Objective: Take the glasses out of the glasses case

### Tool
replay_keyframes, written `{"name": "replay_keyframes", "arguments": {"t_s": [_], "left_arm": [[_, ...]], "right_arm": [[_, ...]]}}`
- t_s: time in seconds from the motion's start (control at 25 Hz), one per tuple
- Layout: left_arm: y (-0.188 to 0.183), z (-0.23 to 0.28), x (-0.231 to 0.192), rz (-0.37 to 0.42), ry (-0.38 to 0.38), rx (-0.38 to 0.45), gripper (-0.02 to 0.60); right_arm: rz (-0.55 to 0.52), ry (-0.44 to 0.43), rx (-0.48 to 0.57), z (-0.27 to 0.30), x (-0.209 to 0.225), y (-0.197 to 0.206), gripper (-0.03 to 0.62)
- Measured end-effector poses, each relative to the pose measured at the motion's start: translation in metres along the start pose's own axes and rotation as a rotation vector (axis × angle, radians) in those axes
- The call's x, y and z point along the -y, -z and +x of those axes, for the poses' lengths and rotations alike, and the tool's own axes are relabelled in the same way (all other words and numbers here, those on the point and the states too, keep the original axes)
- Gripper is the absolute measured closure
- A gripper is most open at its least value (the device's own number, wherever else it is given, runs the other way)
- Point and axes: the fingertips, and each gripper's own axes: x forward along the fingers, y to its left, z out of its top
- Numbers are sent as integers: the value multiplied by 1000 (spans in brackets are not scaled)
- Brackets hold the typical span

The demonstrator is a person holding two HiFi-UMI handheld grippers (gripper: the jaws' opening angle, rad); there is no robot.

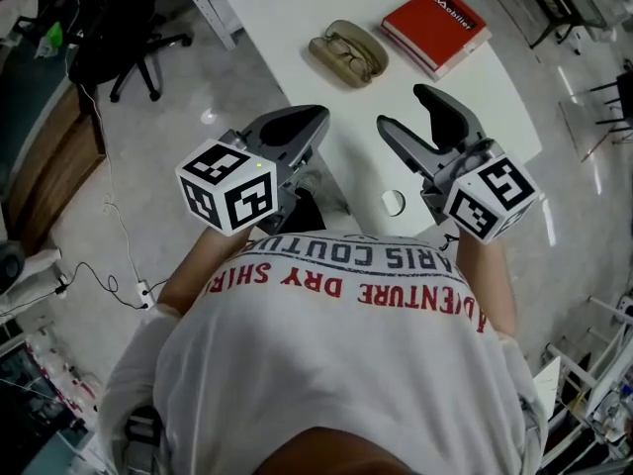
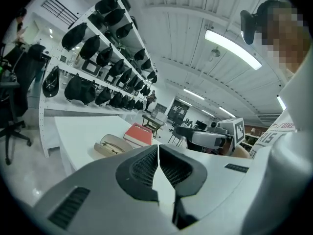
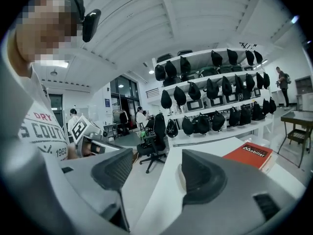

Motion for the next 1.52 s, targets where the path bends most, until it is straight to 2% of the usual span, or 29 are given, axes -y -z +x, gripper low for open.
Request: {"name": "replay_keyframes", "arguments": {"t_s": [0.44,0.92,1.12,1.52], "left_arm": [[-24,37,-68,8,59,-109,551],[-38,72,-123,18,117,-186,551],[-37,84,-142,10,126,-208,551],[-34,105,-171,10,142,-249,551]], "right_arm": [[22,86,-68,64,49,1,296],[64,180,-216,119,105,47,296],[25,223,-288,139,123,67,298],[49,227,-397,169,149,109,318]]}}
